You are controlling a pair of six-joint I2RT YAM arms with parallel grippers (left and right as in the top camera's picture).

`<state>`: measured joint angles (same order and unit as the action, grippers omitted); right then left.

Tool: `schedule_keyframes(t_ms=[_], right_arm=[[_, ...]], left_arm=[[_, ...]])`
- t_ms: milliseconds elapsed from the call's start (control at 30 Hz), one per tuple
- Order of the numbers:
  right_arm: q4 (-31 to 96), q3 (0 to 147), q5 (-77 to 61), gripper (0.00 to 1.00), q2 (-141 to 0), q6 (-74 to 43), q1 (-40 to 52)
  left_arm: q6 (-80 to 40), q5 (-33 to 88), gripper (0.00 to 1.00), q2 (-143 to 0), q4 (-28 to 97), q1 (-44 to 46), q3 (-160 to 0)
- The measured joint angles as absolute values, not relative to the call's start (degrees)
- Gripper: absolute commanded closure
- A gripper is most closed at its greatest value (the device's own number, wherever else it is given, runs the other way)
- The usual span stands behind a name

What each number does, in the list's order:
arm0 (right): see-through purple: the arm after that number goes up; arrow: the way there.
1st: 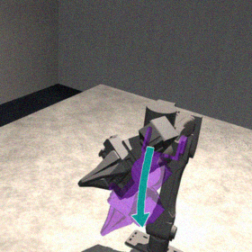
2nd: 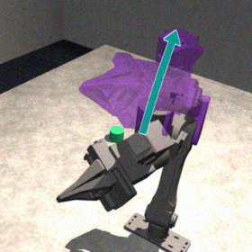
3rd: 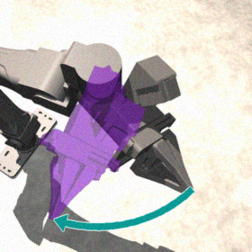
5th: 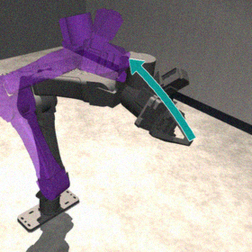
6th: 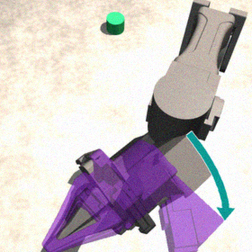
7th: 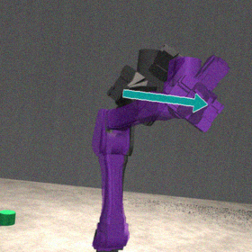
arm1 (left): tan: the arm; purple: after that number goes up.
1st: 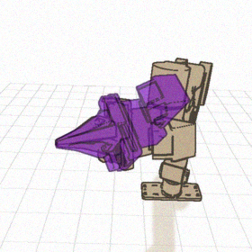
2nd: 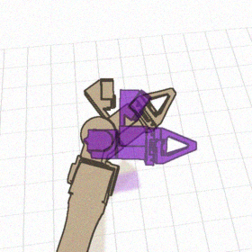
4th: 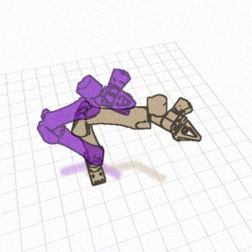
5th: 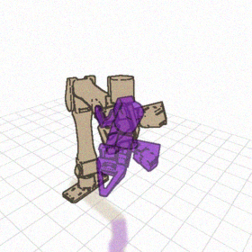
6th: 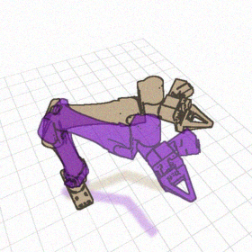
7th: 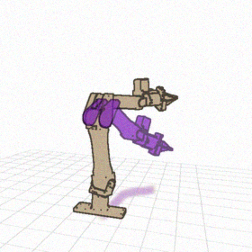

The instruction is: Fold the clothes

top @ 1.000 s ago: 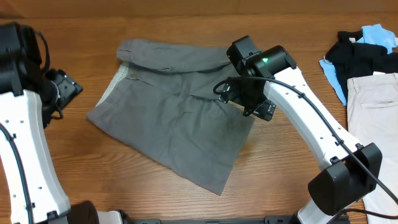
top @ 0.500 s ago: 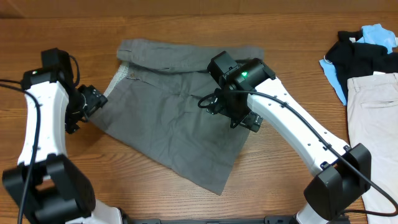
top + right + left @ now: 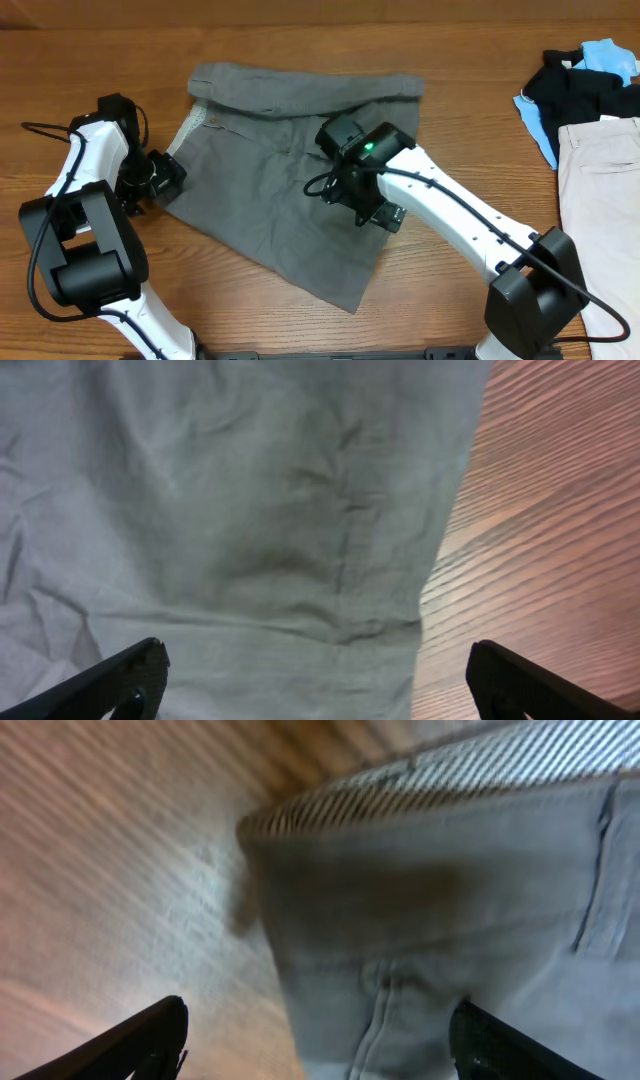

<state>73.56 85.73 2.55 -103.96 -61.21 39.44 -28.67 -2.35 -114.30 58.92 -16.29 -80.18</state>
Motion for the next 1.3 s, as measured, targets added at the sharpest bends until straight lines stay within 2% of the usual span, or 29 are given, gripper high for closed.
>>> schedule_keyframes(t_ms=[300,400,500,600,733,1033,1300], right_arm=[[71.9,85.7,2.5,0.00,-104.0,-63.2,43.7],[72.0,85.4,2.5,0.00,-104.0,-64.5,44.1],[70.5,84.3,2.6,0.00,-104.0,-65.3,43.9],[67.9,82.0,2.6,0.00,-104.0,-66.0,43.7],[63.9,77.9,2.2,0.00,-104.0,-66.6,43.5],[60.2,70.6,-5.0,0.00,-104.0,-72.6,43.6],[66.2,67.8,-6.1,0.00,-103.4,-84.4,48.4]], left_arm=[[-28.3,-2.6,0.14,-114.3,50.7,-16.9,-76.3],[-28.2,-2.3,0.17,-114.2,48.3,-17.0,-75.0],[-28.0,-2.0,0.28,-114.0,47.0,-17.0,-74.5],[-27.8,-1.2,0.51,-114.0,45.5,-17.0,-74.3],[-27.2,-0.7,0.65,-114.0,44.3,-16.9,-74.2],[-27.2,-0.6,0.64,-114.0,44.1,-16.9,-74.2],[-27.2,-0.6,0.63,-114.0,44.1,-16.9,-74.2]])
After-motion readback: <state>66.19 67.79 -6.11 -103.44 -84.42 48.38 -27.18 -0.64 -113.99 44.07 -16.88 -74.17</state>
